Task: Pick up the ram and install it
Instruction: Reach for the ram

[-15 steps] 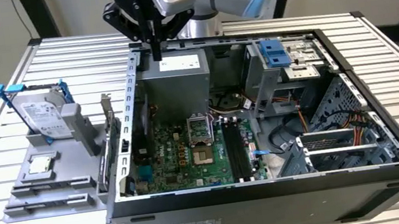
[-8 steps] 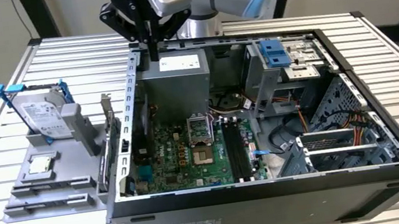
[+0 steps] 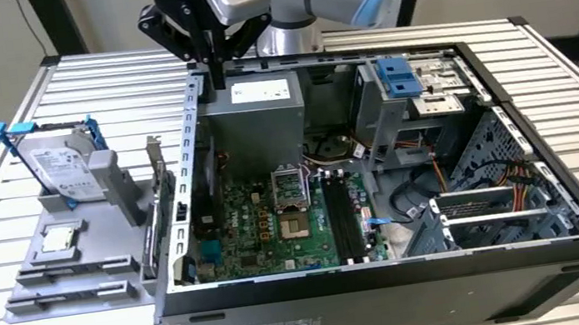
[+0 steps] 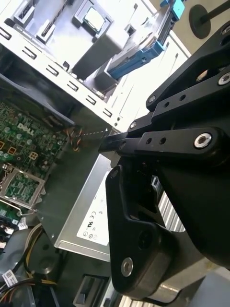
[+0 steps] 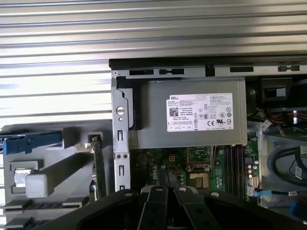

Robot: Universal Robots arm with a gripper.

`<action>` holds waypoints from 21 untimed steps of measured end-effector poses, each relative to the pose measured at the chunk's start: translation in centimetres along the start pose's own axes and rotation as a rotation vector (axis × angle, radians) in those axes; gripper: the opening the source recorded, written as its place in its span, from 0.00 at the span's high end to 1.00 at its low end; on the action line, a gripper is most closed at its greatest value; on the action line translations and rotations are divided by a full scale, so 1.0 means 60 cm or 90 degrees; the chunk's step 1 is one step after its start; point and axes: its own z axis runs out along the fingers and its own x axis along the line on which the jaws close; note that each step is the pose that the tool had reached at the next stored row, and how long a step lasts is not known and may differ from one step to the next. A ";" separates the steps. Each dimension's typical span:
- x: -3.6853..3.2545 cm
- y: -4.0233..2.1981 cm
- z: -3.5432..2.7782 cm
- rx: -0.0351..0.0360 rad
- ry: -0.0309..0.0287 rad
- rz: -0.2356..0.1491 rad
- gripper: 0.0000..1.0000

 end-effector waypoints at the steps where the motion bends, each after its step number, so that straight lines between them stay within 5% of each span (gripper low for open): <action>1: 0.001 0.000 0.000 0.0000 0.0000 0.000 1.00; 21: 0.027 -0.002 -0.001 0.0000 0.0001 0.000 1.00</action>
